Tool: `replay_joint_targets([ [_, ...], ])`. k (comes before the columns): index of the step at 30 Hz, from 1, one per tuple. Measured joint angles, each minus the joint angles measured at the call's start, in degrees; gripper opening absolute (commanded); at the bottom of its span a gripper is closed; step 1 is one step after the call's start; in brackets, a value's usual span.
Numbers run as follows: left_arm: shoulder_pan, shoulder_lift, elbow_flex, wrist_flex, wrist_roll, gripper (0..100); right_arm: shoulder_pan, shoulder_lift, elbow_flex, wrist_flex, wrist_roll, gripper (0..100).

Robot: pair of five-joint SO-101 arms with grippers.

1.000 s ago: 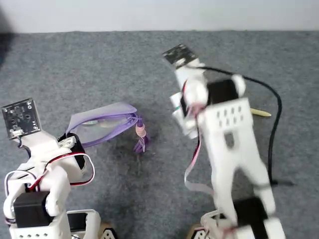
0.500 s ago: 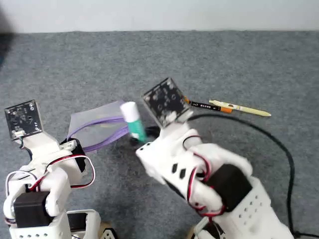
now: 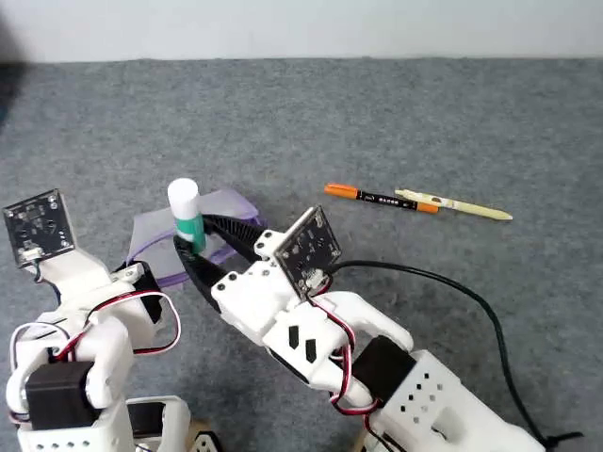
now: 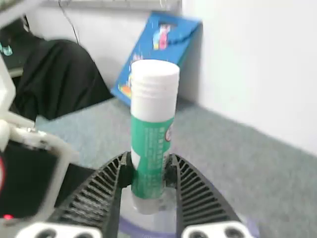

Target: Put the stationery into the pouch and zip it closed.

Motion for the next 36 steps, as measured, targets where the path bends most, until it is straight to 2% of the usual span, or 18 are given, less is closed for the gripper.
replay_joint_targets([
  [8,0.00,0.00,0.00,0.00,0.35,1,-0.18,9.58,1.67,-11.78,1.41,0.8],
  [15,0.00,1.23,-1.32,0.00,0.35,1,-0.26,10.55,2.11,-13.10,1.41,0.8],
  [20,0.00,8.09,-8.70,2.55,1.93,1,-0.26,12.40,2.20,-13.10,1.41,1.6],
  [28,0.00,20.31,-19.69,5.36,3.60,1,2.02,17.76,2.20,-15.82,5.45,22.7],
  [36,0.09,20.75,-19.87,5.36,3.69,1,2.11,16.79,2.11,-13.80,5.71,14.3],
])
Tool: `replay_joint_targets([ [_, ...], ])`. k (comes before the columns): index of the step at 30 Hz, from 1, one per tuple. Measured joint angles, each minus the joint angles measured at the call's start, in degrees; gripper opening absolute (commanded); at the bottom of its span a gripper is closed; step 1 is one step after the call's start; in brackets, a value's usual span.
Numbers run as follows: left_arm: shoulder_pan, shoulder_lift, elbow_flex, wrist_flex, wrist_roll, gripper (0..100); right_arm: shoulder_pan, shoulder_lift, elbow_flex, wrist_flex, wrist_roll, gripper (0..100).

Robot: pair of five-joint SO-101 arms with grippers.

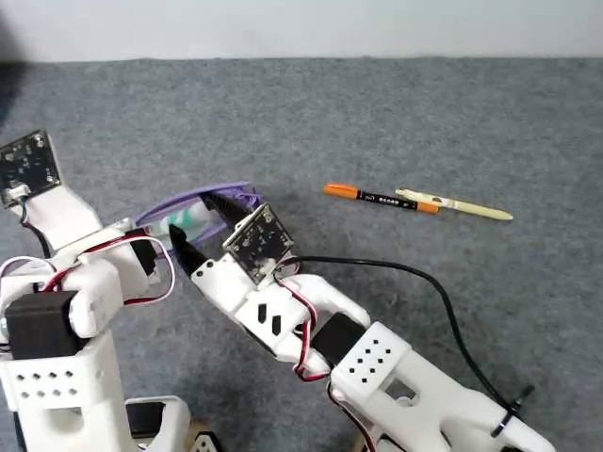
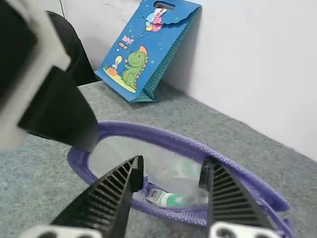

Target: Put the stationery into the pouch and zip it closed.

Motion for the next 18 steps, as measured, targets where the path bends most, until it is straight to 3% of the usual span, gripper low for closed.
replay_joint_targets([
  [8,-0.09,0.09,0.00,0.00,0.00,1,3.69,-6.42,-5.10,10.11,0.00,5.8],
  [11,-0.09,0.09,0.00,0.00,0.00,1,8.88,-8.18,-9.49,19.60,0.00,0.6],
  [18,-0.09,0.09,0.00,0.00,0.00,1,25.23,-8.53,-16.35,37.89,0.00,1.4],
])
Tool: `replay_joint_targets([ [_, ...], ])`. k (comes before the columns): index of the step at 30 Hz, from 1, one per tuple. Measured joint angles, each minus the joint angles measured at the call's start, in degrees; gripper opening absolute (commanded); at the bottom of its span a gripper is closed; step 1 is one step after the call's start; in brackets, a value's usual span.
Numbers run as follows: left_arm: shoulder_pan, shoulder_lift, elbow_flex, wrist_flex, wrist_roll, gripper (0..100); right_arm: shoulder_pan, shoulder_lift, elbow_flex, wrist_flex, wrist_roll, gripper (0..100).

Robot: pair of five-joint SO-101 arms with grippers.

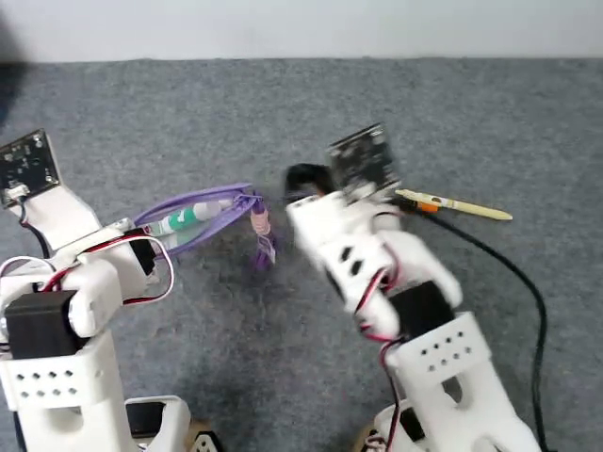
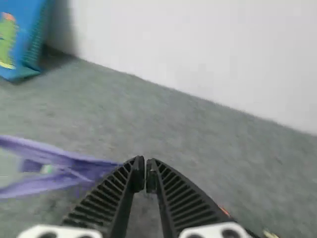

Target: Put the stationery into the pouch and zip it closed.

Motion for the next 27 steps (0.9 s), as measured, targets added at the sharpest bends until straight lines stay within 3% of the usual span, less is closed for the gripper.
replay_joint_targets([
  [4,0.00,0.00,0.00,0.00,0.00,1,6.15,0.88,-0.35,4.84,0.53,1.4],
  [13,0.00,0.00,0.00,0.00,0.00,1,13.01,19.69,-5.71,9.32,11.08,2.0],
  [20,0.00,0.00,0.00,0.35,0.00,1,13.36,42.20,-24.18,18.29,18.20,2.0],
  [27,0.00,0.00,0.00,0.35,0.00,1,13.36,66.55,-47.56,29.19,18.81,2.0],
])
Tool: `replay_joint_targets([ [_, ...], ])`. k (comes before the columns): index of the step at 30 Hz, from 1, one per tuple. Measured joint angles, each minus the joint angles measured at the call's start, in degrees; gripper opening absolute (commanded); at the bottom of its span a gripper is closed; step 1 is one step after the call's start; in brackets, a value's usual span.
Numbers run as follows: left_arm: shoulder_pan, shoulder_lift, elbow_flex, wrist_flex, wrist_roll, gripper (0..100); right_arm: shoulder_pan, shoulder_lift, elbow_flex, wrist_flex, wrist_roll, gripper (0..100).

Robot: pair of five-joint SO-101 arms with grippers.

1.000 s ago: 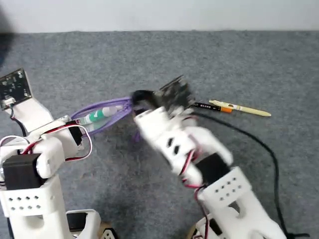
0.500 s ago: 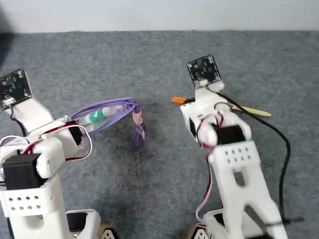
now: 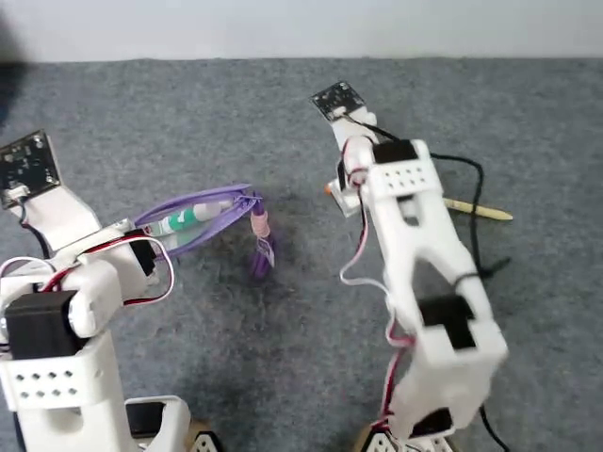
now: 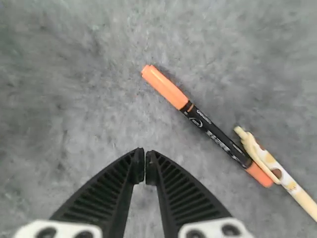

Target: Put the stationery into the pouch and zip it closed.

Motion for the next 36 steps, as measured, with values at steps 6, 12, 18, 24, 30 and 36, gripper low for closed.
replay_joint_targets([
  [6,0.00,0.00,0.00,0.00,0.00,1,0.00,16.18,-18.99,6.51,0.00,11.6],
  [12,0.00,0.00,0.00,0.00,0.00,1,0.09,26.81,-33.85,11.78,0.00,24.7],
  [18,0.00,0.00,0.00,0.00,0.00,1,0.09,34.20,-42.20,13.01,0.00,24.7],
  [24,0.00,0.00,0.00,0.00,0.00,1,0.09,41.93,-47.30,13.10,0.00,18.4],
  [30,0.00,0.00,0.00,0.00,0.00,1,0.70,46.07,-55.56,15.82,0.00,3.2],
  [36,0.00,0.00,0.00,0.00,0.00,1,0.18,46.95,-63.82,23.91,0.09,0.9],
])
